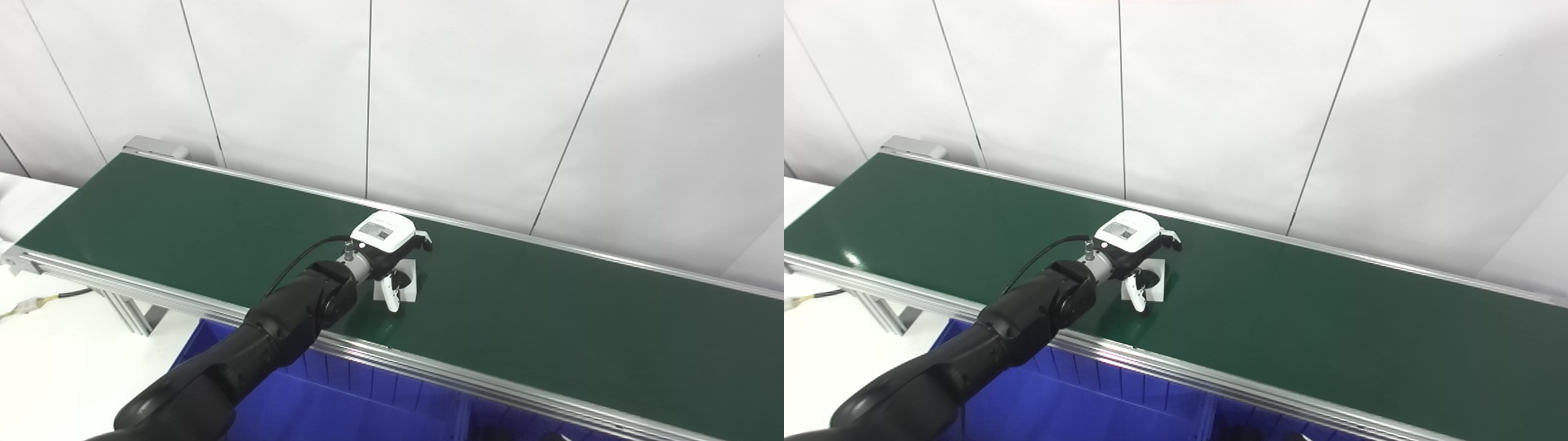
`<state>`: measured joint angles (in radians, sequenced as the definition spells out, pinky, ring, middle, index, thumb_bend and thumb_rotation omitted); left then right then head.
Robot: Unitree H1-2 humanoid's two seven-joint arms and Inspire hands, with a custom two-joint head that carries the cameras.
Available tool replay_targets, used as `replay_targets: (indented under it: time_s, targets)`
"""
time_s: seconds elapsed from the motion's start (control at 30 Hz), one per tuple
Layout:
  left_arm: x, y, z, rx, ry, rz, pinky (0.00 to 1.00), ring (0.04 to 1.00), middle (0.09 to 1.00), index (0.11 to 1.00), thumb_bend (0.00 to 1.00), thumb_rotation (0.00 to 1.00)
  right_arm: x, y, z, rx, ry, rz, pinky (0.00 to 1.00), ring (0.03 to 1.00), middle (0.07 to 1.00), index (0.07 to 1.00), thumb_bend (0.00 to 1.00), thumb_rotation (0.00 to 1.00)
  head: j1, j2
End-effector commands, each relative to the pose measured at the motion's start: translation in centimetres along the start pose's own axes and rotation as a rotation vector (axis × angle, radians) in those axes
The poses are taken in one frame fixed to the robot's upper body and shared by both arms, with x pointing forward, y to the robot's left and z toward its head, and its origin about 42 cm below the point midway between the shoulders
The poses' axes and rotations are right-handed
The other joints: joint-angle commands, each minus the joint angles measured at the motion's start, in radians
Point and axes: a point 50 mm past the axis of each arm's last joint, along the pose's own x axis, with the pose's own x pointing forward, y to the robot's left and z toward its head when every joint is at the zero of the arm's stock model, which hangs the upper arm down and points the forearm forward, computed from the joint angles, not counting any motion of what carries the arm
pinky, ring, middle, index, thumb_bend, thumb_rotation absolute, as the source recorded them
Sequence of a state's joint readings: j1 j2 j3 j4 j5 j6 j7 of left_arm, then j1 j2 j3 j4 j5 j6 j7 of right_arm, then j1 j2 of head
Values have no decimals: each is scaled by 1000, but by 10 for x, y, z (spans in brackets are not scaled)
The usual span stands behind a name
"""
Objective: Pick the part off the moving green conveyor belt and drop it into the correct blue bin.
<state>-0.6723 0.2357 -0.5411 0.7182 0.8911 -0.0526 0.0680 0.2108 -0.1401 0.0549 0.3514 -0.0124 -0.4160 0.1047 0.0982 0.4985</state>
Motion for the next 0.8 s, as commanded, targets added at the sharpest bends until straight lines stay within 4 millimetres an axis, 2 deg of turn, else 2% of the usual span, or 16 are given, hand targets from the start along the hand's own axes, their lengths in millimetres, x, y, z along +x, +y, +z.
replay_targets:
  time_s: [0.0,0.07,0.13,0.2,0.5,0.77]
  targets:
    - [8,29,-11,14,24,49,412,511,602,696,861,0,4,-2,13,-1,-89,-5,683,764,801,786,1000,268,1,1]
    - [7,31,-11,9,21,51,409,494,589,679,849,0,4,-2,13,1,-90,-6,684,764,800,785,1000,266,1,1]
    - [7,32,-11,8,15,58,412,472,577,659,600,0,4,-2,13,6,-91,-6,686,763,799,784,1000,263,0,2]
    - [6,33,-11,12,11,64,410,445,552,644,512,0,4,-2,13,7,-91,-6,686,762,798,785,1000,263,0,2]
    - [6,44,-6,3,15,78,362,418,535,662,501,0,5,-2,12,10,-90,-5,690,762,799,787,1000,269,3,1]
    - [6,53,-6,5,22,91,379,420,536,662,503,0,7,-2,14,11,-95,-5,690,760,796,786,1000,260,3,-1]
